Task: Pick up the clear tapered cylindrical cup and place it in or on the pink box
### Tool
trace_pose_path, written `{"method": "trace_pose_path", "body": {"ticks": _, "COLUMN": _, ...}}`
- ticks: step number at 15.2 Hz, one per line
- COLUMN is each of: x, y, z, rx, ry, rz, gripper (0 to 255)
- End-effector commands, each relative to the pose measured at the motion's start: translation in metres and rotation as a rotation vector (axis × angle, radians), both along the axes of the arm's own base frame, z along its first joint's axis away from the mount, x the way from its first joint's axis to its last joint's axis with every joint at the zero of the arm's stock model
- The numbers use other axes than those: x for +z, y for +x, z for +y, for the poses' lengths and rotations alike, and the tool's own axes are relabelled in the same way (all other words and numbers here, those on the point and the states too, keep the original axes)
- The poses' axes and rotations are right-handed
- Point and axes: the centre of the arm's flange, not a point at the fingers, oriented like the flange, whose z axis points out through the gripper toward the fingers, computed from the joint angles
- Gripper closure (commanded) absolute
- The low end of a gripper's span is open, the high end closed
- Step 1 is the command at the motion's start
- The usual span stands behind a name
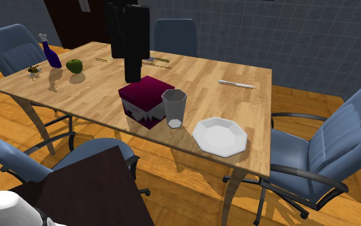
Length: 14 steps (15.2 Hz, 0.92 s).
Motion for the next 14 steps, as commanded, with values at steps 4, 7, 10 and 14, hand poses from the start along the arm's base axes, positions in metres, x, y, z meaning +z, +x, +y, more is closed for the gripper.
{"method": "trace_pose_path", "body": {"ticks": 4, "x": -0.028, "y": 0.019, "z": 0.017, "rx": 0.008, "ry": 0.007, "rz": -0.015, "gripper": 0}}
{"method": "trace_pose_path", "body": {"ticks": 7, "x": -0.055, "y": 0.039, "z": 0.034, "rx": 0.017, "ry": 0.015, "rz": -0.029, "gripper": 0}}
{"method": "trace_pose_path", "body": {"ticks": 10, "x": -0.082, "y": 0.059, "z": 0.052, "rx": 0.025, "ry": 0.022, "rz": -0.044, "gripper": 0}}
{"method": "trace_pose_path", "body": {"ticks": 14, "x": -0.117, "y": 0.086, "z": 0.076, "rx": 0.037, "ry": 0.032, "rz": -0.063, "gripper": 0}}
